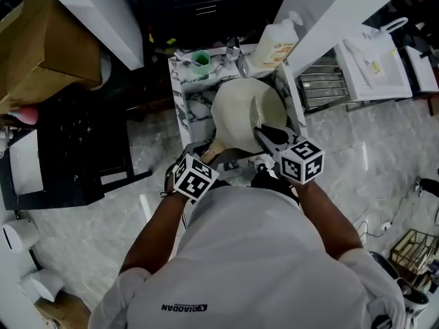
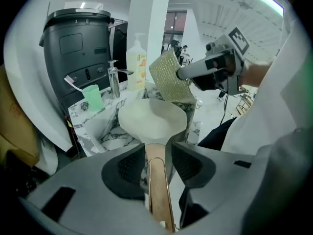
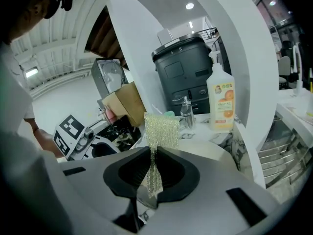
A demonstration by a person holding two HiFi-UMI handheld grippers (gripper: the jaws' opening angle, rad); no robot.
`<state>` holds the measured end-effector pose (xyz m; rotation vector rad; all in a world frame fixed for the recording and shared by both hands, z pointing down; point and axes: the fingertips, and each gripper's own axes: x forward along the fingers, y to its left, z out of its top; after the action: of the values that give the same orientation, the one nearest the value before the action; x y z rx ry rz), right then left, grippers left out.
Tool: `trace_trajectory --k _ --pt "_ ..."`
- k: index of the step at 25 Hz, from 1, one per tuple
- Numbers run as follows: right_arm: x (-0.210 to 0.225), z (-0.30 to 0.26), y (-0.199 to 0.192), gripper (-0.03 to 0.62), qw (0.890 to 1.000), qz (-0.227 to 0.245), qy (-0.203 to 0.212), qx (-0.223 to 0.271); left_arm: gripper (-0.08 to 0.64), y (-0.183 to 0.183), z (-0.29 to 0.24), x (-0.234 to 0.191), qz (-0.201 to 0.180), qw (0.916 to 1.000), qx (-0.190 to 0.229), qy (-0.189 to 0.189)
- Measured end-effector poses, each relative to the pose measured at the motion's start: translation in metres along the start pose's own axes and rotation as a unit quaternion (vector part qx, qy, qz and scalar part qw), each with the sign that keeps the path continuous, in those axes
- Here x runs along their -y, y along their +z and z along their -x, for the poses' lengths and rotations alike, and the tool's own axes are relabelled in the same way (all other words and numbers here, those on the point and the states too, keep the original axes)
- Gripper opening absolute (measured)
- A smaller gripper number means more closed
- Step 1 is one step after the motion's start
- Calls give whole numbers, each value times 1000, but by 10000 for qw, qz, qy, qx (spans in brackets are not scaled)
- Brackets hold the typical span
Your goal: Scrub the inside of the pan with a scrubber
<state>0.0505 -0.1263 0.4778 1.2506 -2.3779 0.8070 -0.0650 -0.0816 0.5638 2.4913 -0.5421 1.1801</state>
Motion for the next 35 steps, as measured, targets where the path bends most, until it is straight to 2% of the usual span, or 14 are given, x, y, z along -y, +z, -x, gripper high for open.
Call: trace_trajectory --k 4,7,9,13,18,25,32,35 --pt "16 -7 -1 67 9993 92 321 -191 176 -7 -23 -7 49 9986 -437 304" --pt "29 -14 -8 67 9972 270 549 -424 178 -10 -35 -9 184 9967 -708 338" --pt "39 -20 -15 67 9956 336 659 -571 178 -10 -42 -7 139 9957 -848 352" --pt "56 -34 -26 67 9939 222 842 -676 178 -15 -54 -9 87 9919 -1118 590" --pt "71 -54 -27 67 9935 94 932 -644 183 -25 -64 -4 151 9877 -1457 542" --pt "107 -89 -27 67 9964 -280 563 -574 186 -34 -71 -7 160 9842 -1635 656" --pt "135 -132 -28 67 9980 -100 95 -617 187 -35 -69 -8 422 9886 -1369 452" --pt "150 -144 -33 67 9966 126 -354 -729 187 -36 -69 -8 429 9887 -1357 467"
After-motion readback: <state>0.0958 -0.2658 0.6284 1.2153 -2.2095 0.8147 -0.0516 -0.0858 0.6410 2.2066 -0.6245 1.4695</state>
